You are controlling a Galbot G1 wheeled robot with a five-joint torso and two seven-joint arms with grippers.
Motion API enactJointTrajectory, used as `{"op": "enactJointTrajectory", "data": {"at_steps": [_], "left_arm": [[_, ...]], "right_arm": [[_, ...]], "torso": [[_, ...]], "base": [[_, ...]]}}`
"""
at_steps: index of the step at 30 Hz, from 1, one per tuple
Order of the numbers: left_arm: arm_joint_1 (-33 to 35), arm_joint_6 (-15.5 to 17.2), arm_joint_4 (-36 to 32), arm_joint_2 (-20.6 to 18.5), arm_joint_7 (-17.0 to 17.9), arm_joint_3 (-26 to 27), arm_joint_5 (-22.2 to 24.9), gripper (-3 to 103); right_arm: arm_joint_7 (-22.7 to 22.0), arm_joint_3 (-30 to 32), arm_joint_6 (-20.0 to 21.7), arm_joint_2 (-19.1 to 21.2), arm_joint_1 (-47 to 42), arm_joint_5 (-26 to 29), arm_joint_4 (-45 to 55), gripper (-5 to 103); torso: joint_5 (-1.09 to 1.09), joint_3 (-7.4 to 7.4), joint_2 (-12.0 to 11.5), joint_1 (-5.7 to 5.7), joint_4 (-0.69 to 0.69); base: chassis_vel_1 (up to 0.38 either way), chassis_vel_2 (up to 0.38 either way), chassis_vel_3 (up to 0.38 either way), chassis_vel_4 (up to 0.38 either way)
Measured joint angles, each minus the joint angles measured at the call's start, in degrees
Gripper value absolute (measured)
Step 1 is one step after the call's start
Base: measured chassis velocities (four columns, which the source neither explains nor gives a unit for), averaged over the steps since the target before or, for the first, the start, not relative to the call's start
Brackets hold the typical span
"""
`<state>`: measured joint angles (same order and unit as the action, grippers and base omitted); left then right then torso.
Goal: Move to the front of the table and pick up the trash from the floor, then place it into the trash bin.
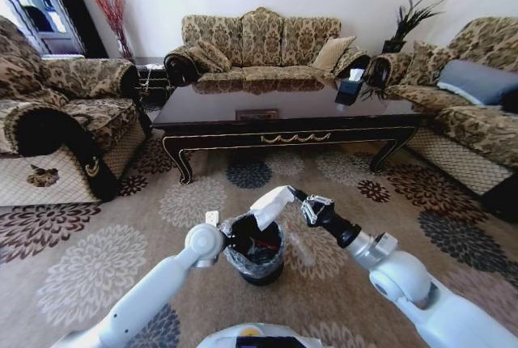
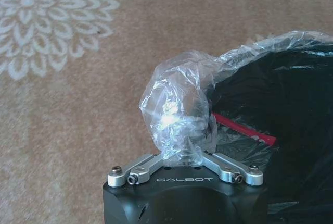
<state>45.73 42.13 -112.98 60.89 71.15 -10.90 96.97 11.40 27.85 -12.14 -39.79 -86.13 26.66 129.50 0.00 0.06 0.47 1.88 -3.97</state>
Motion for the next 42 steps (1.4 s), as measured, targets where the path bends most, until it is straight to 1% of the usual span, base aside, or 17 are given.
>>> {"op": "enactJointTrajectory", "data": {"at_steps": [9, 10, 11, 14, 16, 20, 22, 26, 28, 32, 33, 35, 36, 37, 38, 40, 42], "left_arm": [[0.0, 0.0, -0.3, 0.0, 0.2, -0.6, 0.0, 0], [0.1, 0.0, -0.3, 0.0, 0.2, -0.6, 0.0, 0], [0.1, 0.0, -0.3, 0.0, 0.2, -0.6, 0.0, 0], [0.3, 0.0, -0.3, 0.0, 0.2, -0.5, -0.1, 0], [0.3, 0.0, -0.3, 0.0, 0.2, -0.5, -0.1, 0], [0.5, 0.0, -0.3, 0.0, 0.2, -0.3, -0.2, 0], [0.5, 0.0, -0.3, 0.0, 0.2, -0.3, -0.2, 0], [0.8, 0.0, -0.5, 0.3, 0.2, -0.2, -0.3, 0], [0.9, 0.0, -0.6, 0.3, 0.2, -0.3, -0.3, 0], [1.6, 0.0, -1.1, 0.2, 0.2, -0.4, -0.4, 0], [1.6, 0.0, -1.1, 0.2, 0.2, -0.4, -0.4, 0], [1.6, 0.0, -1.2, 0.0, 0.2, -0.4, -0.4, 0], [1.6, 0.0, -1.2, 0.0, 0.2, -0.4, -0.4, 0], [1.5, 0.0, -1.3, 0.0, 0.2, -0.5, -0.3, 0], [1.5, 0.0, -1.3, 0.0, 0.2, -0.5, -0.3, 0], [1.4, 0.0, -1.3, 0.1, 0.1, -1.0, -0.2, 0], [1.0, 0.0, -1.5, 0.2, 0.1, -1.6, 0.1, 0]], "right_arm": [[0.9, 0.0, -0.4, -1.0, -3.4, -2.8, 0.0, 0], [1.0, 0.0, -0.5, -1.1, -3.6, -3.0, 0.0, -3], [1.0, 0.0, -0.5, -1.1, -3.6, -3.0, 0.0, -3], [1.9, -0.1, -0.5, -1.3, -4.3, -3.6, 0.1, 10], [2.2, -0.1, -0.5, -1.4, -4.6, -3.7, 0.2, 10], [3.8, 0.2, -0.6, -1.6, -5.6, -4.2, 0.4, 32], [3.9, 0.2, -0.6, -1.6, -5.7, -4.3, 0.4, 32], [5.4, 0.0, -0.8, -1.3, -5.7, -5.1, -0.9, 54], [5.5, -0.1, -0.8, -1.3, -5.7, -5.2, -1.2, 54], [5.7, -1.3, -0.8, -2.3, -5.0, -5.3, -3.1, 76], [5.7, -1.3, -0.8, -2.3, -5.0, -5.3, -3.1, 76], [5.7, -1.7, -0.4, -2.9, -4.8, -5.1, -4.0, 86], [5.7, -1.7, -0.3, -3.1, -4.8, -5.1, -4.2, 86], [5.7, -1.9, -0.1, -3.5, -4.9, -5.1, -4.8, 91], [5.7, -1.9, -0.1, -3.5, -4.9, -5.1, -4.8, 91], [5.6, -2.3, 0.3, -4.5, -5.6, -5.2, -5.6, 98], [5.6, -2.8, 0.8, -5.9, -6.3, -5.7, -6.4, 100]], "torso": [[0.0, 0.0, 0.0, 0.0, 0.01], [0.01, 0.0, 0.0, 0.0, 0.01], [0.01, 0.0, 0.0, 0.0, 0.01], [0.0, 0.0, 0.0, 0.0, 0.01], [0.0, 0.0, 0.0, 0.0, 0.01], [0.0, 0.0, 0.0, 0.0, 0.01], [0.0, 0.0, 0.0, 0.0, 0.01], [0.0, 0.0, 0.0, 0.0, 0.01], [0.0, 0.0, 0.0, 0.0, 0.01], [0.0, 0.0, 0.0, 0.0, 0.01], [0.0, 0.0, 0.0, 0.0, 0.01], [0.0, 0.0, 0.0, 0.0, 0.02], [0.0, 0.0, 0.0, 0.0, 0.02], [0.0, 0.0, 0.0, 0.0, 0.02], [0.0, 0.0, 0.0, 0.0, 0.02], [0.0, 0.0, 0.0, 0.0, 0.02], [-0.01, 0.0, 0.0, 0.0, 0.01]], "base": [[0.0, 0.0, 0.0, 0.0], [0.0, 0.0, 0.0, 0.0], [0.0, 0.0, 0.0, 0.0], [0.0, 0.0, 0.0, 0.0], [0.0, 0.0, 0.0, 0.0], [0.0, 0.0, 0.0, 0.0], [0.0, 0.0, 0.0, 0.0], [0.0, 0.0, 0.0, 0.0], [0.0, 0.0, 0.0, 0.0], [0.0, 0.0, 0.0, 0.0], [0.0, 0.0, 0.0, 0.0], [0.0, 0.0, 0.0, 0.0], [0.0, 0.0, 0.0, 0.0], [0.0, 0.0, 0.0, 0.0], [0.0, 0.0, 0.0, 0.0], [0.0, 0.0, 0.0, 0.0], [0.0, 0.0, 0.0, 0.0]]}}
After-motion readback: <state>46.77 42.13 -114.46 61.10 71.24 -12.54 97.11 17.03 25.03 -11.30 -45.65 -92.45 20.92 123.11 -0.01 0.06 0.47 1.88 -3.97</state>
